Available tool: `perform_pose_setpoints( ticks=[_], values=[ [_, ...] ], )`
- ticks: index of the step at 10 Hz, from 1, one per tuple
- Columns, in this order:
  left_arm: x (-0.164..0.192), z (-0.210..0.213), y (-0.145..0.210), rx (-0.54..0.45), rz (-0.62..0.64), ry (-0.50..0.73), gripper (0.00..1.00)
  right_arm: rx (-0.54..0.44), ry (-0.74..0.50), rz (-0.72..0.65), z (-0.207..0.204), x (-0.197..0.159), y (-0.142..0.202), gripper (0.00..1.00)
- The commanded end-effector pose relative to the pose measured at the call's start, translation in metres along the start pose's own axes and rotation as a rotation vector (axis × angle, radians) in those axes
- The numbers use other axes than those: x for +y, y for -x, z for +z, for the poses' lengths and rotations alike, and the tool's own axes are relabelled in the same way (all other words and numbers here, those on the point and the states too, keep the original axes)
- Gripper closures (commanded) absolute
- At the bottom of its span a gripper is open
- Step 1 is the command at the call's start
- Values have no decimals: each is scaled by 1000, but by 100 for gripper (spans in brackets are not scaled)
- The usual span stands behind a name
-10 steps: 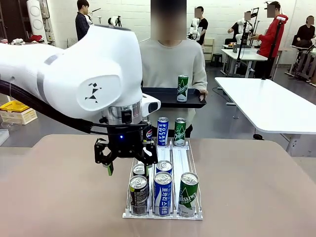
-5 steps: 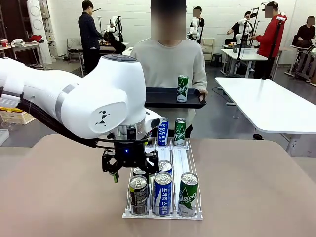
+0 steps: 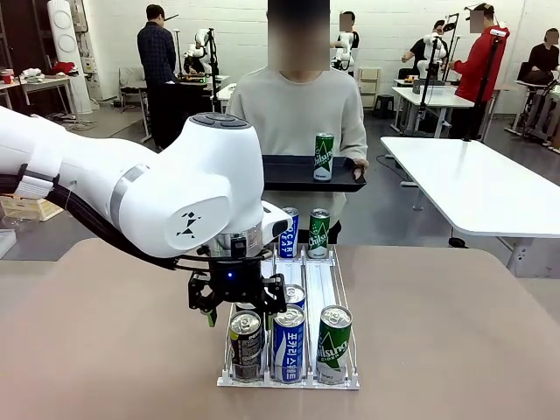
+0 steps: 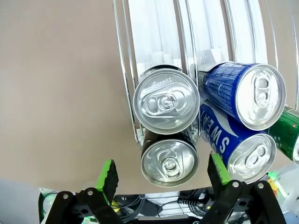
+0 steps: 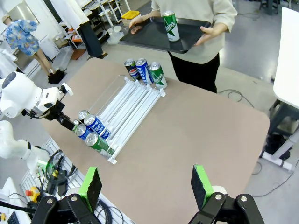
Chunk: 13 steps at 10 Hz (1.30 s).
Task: Retrieve and hand over the desired beverage to the person.
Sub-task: Pick up another can of the same type that the person held from the Automatic Can Dispenser.
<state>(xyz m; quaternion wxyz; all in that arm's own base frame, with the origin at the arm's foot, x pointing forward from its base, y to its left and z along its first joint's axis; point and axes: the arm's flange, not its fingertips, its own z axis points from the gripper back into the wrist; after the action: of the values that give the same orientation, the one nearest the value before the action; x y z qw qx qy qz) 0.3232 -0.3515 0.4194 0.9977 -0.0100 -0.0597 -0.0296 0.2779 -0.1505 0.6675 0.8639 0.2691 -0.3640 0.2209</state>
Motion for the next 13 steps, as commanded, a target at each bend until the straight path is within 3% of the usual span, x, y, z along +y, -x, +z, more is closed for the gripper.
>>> perform_pose_setpoints(
  ticks=[1,13],
  values=[
    [-5,-9,1,-35,22,-14,0,5,3,-4,0,-3,-2,0],
    [-6,-26,-5,6,57,-23,0,5,3,-4,0,-3,-2,0]
  ],
)
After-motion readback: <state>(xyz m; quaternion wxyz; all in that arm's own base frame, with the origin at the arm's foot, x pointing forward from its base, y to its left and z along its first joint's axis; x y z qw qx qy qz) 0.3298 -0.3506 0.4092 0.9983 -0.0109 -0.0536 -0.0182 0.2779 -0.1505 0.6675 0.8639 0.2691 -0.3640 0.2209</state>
